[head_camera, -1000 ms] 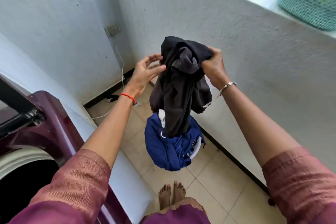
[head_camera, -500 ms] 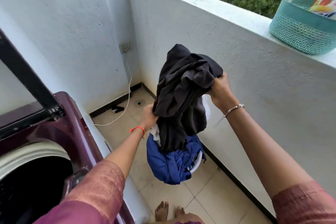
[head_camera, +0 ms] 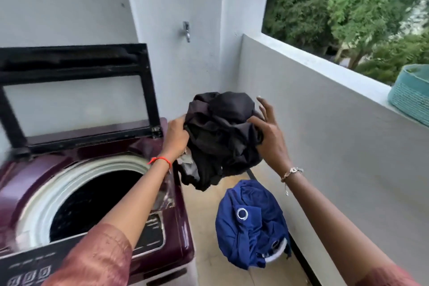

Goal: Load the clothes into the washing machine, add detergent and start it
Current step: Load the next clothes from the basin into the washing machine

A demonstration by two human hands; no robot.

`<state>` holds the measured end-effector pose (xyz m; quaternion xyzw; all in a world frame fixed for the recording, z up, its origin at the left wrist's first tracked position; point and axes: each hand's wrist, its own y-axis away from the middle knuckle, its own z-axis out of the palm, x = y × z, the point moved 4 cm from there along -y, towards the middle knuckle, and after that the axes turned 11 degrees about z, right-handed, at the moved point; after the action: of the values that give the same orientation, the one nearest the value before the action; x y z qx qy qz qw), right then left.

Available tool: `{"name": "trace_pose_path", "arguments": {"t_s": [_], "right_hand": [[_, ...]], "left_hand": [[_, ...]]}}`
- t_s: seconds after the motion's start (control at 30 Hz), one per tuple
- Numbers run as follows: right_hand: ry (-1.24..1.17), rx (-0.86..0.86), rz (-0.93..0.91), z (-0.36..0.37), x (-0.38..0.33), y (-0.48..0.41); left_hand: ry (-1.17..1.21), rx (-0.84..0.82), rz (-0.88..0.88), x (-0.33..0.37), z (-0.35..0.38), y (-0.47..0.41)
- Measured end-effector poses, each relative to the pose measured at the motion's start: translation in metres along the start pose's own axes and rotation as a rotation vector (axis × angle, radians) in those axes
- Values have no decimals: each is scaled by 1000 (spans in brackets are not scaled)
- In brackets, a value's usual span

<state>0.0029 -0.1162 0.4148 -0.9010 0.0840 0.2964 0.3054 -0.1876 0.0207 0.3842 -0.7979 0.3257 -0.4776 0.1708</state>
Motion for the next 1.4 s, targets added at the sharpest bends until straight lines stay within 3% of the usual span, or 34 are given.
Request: {"name": "trace_pose_path", "arguments": {"t_s": [0.17,0.5,0.73,1.0,1.27,1.4], "right_hand": [[80,-103,-249,21,-88,-1],[238,-260,-580,101,-220,18],[240,-371,-580,187,-243,42],[369,-613,-423,293,-241,54],[505,-786,-268,368,-203,66],[541,-861,-232,394,-181,66]], "left_hand": [[-69,166,51,37,-97,10],[-309,262,-90,0,-233,60],[-363,188,-131,-57,-269,98],[-400,-124,-223,-164,-274,123],[-461,-701,-167,-256,-236,150],[-542,-895,-61,-269,-219,152]]}}
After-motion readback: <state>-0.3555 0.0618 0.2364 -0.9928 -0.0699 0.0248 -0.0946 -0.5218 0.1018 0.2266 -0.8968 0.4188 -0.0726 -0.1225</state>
